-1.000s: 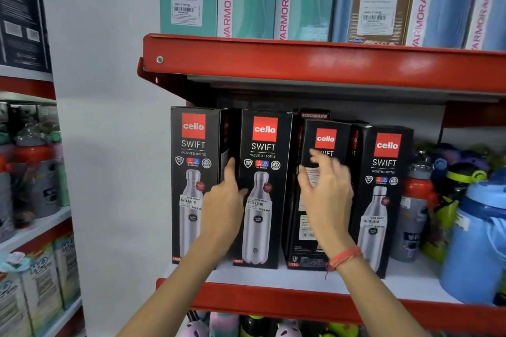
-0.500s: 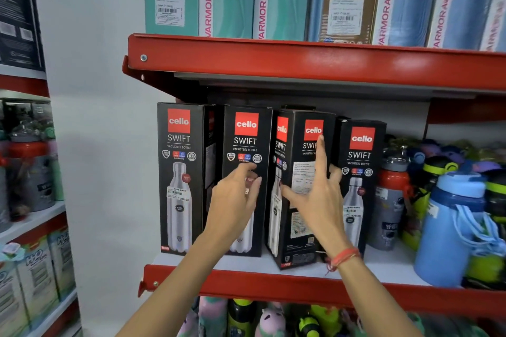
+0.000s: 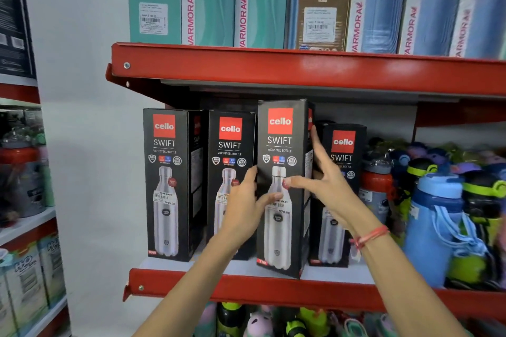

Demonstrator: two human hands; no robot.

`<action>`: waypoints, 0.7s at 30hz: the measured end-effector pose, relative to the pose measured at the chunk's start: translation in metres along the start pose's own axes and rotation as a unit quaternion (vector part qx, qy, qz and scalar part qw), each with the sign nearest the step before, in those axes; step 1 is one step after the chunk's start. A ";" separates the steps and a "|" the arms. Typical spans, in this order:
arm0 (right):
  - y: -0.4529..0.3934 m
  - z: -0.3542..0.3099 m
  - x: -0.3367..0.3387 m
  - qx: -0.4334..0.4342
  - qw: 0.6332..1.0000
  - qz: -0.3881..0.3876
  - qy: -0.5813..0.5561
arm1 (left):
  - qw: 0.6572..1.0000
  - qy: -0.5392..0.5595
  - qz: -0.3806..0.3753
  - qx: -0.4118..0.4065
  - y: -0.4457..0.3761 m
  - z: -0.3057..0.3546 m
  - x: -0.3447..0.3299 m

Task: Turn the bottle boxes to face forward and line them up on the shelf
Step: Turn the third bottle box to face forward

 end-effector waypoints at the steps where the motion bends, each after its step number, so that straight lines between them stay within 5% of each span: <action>1: -0.005 0.001 0.001 -0.008 1.000 -0.012 -0.006 | 1.000 -0.002 0.016 0.006 0.000 0.000 -0.005; 6: -0.026 0.013 -0.001 -0.016 0.999 -0.002 0.038 | 0.994 -0.070 0.083 0.019 -0.006 -0.003 -0.024; 21: -0.017 0.065 -0.036 -0.016 0.993 0.111 0.021 | 0.983 -0.146 0.042 0.099 -0.012 -0.028 -0.048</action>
Point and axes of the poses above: each hand's wrist, its own y-axis away from the middle knuckle, its own x-axis out of the back of the hand, z = x × y, the point moved 1 cm from there along -y, towards the middle knuckle, and after that the axes turned 4 degrees about z, right-handed, at the moved point
